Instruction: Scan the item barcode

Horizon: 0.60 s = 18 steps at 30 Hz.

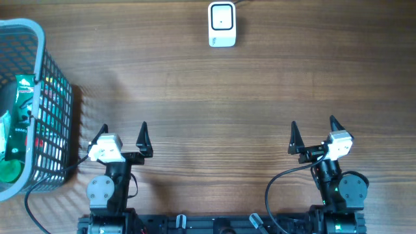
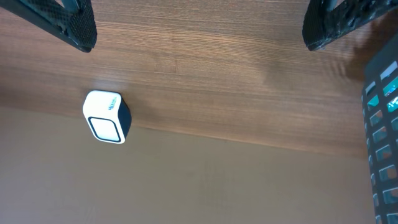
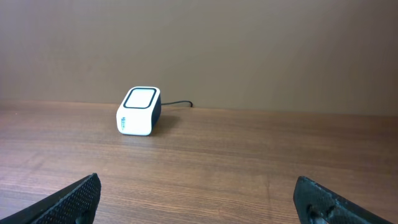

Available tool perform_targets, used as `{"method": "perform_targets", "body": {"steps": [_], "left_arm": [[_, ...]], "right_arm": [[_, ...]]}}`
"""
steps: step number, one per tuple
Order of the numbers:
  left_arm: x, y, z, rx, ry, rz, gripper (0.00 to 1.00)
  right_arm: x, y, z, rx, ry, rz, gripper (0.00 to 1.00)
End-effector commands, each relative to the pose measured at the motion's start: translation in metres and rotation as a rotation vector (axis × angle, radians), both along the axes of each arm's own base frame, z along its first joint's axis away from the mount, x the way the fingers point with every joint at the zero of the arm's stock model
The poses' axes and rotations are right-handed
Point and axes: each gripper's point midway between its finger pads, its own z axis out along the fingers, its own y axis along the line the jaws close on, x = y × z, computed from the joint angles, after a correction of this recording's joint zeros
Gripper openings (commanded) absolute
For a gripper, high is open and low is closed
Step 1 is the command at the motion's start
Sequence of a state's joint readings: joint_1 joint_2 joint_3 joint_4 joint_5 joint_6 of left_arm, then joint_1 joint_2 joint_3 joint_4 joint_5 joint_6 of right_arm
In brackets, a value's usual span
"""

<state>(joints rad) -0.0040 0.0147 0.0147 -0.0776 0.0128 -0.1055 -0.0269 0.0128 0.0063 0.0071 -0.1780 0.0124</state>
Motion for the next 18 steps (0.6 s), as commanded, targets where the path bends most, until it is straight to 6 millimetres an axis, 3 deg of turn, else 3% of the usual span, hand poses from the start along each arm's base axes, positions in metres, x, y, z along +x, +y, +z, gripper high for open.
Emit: {"method": "perform_targets", "body": {"steps": [1, 18], "left_arm": [[0.0001, -0.0001, -0.0019, 0.022, -0.002, -0.005, 1.0], [-0.0004, -0.0047, 0.0073, -0.043, -0.027, -0.027, 1.0]], "right_arm": [[0.0, -0.0007, 0.0013, -0.012, -0.009, -0.007, 1.0], [0.0, -0.0007, 0.0013, -0.012, -0.009, -0.007, 1.0]]}}
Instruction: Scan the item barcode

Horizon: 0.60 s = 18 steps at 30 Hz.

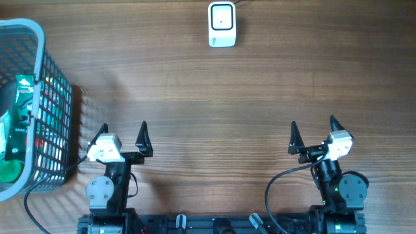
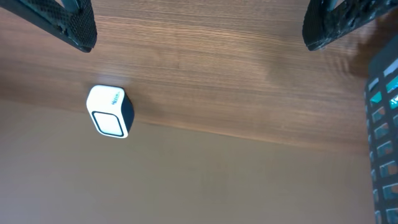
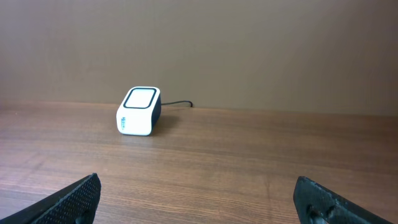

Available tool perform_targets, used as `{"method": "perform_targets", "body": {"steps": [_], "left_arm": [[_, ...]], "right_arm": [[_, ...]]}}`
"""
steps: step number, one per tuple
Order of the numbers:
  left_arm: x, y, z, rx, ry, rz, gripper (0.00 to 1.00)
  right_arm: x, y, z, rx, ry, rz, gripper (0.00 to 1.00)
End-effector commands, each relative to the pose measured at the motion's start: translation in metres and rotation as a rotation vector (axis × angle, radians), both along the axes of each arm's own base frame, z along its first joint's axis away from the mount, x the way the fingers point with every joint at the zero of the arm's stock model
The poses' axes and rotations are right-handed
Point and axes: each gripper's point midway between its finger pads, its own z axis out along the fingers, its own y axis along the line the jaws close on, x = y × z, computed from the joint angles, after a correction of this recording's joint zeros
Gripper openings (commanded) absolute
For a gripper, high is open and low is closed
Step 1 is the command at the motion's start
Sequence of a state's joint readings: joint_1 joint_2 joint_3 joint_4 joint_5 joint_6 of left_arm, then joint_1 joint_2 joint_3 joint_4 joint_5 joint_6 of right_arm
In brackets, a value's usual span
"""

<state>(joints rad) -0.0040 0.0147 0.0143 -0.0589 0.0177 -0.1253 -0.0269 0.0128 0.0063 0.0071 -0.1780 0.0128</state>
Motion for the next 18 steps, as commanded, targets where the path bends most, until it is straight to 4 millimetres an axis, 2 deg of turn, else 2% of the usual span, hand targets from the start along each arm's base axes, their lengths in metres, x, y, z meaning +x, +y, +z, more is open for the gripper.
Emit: {"method": "perform_targets", "body": {"steps": [1, 4, 8, 18], "left_arm": [[-0.001, -0.006, 0.005, -0.023, -0.009, -0.035, 1.0], [-0.005, -0.008, 0.007, -0.025, 0.023, -0.045, 1.0], [-0.009, -0.008, -0.002, -0.031, 0.086, -0.044, 1.0], [-0.013, -0.013, -0.005, -0.061, 0.13, -0.07, 1.0]], "right_arm": [[0.0, -0.001, 0.001, -0.013, -0.008, -0.007, 1.0], [0.0, -0.001, 0.001, -0.012, -0.008, -0.007, 1.0], [0.0, -0.001, 0.001, -0.012, -0.009, -0.007, 1.0], [0.0, -0.001, 0.001, -0.013, -0.008, -0.007, 1.0]]}}
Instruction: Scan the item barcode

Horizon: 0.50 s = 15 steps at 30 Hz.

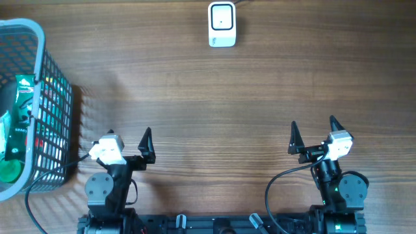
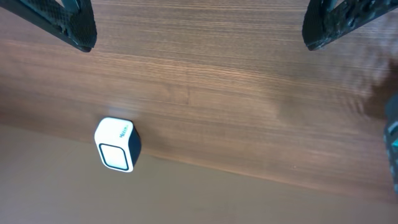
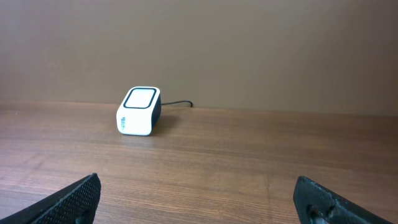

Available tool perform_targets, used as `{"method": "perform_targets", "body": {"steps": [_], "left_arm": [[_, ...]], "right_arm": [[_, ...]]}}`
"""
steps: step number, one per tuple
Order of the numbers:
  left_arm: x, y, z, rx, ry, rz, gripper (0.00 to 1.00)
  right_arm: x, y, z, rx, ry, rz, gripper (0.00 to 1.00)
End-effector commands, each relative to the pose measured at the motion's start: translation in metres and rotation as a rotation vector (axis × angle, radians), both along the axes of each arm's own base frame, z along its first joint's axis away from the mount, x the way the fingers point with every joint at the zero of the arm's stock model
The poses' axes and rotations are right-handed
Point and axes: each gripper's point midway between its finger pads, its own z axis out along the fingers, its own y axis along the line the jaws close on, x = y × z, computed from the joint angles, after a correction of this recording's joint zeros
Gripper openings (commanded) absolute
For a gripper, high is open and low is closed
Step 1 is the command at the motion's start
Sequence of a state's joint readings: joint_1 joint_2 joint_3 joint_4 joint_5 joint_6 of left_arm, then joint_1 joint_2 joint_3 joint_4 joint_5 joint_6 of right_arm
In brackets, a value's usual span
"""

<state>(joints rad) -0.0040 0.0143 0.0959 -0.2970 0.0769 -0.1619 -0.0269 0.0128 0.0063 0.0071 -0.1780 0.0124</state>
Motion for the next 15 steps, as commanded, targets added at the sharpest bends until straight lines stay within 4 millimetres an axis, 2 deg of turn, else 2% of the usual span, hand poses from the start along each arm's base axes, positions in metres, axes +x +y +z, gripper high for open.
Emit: {"method": "perform_targets", "body": {"steps": [1, 5, 8, 15], "left_arm": [[-0.002, -0.003, 0.013, -0.045, -0.026, -0.009, 1.0], [-0.002, -0.003, 0.014, -0.144, -0.019, 0.011, 1.0], [-0.002, -0.003, 0.021, -0.144, -0.035, 0.009, 1.0], [-0.009, -0.001, 0.072, -0.131, -0.075, 0.012, 1.0]], "right_arm": [[0.0, -0.001, 0.001, -0.012, -0.009, -0.007, 1.0], [0.0, -0.001, 0.001, -0.012, -0.008, -0.007, 1.0], [0.0, -0.001, 0.001, -0.012, -0.009, -0.007, 1.0], [0.0, -0.001, 0.001, -0.012, -0.009, -0.007, 1.0]]}}
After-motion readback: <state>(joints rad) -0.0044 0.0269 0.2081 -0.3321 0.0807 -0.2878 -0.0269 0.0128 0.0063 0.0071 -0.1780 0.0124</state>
